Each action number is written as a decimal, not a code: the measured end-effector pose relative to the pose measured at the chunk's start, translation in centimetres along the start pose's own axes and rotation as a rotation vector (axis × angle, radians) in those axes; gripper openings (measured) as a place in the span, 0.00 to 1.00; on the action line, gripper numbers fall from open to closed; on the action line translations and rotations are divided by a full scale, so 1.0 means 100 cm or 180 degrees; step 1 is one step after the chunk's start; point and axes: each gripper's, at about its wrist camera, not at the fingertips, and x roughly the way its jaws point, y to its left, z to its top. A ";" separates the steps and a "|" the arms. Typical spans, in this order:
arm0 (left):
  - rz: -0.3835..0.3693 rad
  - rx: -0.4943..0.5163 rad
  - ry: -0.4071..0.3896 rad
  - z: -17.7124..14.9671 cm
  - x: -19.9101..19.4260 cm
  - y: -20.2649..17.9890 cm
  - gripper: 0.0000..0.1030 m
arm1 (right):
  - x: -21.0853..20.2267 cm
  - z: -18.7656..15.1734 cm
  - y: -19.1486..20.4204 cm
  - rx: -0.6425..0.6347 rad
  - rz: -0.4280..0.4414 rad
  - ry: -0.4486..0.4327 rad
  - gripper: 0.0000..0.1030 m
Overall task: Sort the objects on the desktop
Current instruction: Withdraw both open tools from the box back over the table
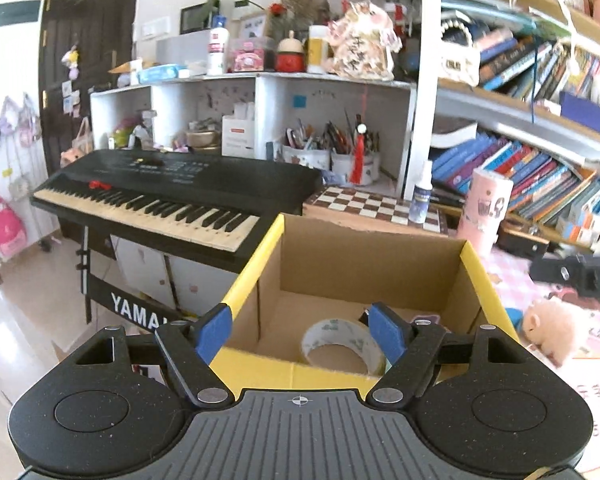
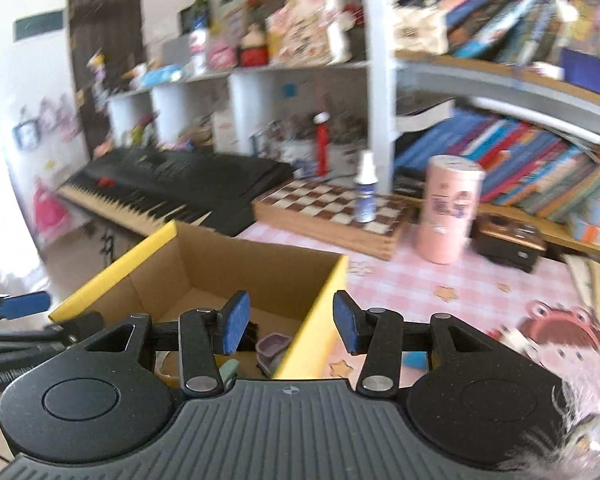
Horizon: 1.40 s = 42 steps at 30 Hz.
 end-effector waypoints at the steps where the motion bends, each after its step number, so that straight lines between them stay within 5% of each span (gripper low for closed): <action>1: -0.0013 -0.0009 -0.0011 -0.003 -0.004 0.002 0.76 | -0.007 -0.006 0.002 0.0023 -0.0057 -0.0033 0.43; 11: -0.0187 -0.0168 0.0013 -0.040 -0.049 0.017 0.76 | -0.053 -0.068 0.033 0.0094 -0.0413 0.0057 0.43; 24: -0.0103 0.0186 0.0279 -0.089 -0.105 0.010 0.76 | -0.113 -0.140 0.078 0.0044 -0.0443 0.0241 0.43; 42: -0.0553 0.0466 0.0405 -0.113 -0.129 -0.013 0.76 | -0.163 -0.179 0.078 0.0321 -0.0790 0.0353 0.47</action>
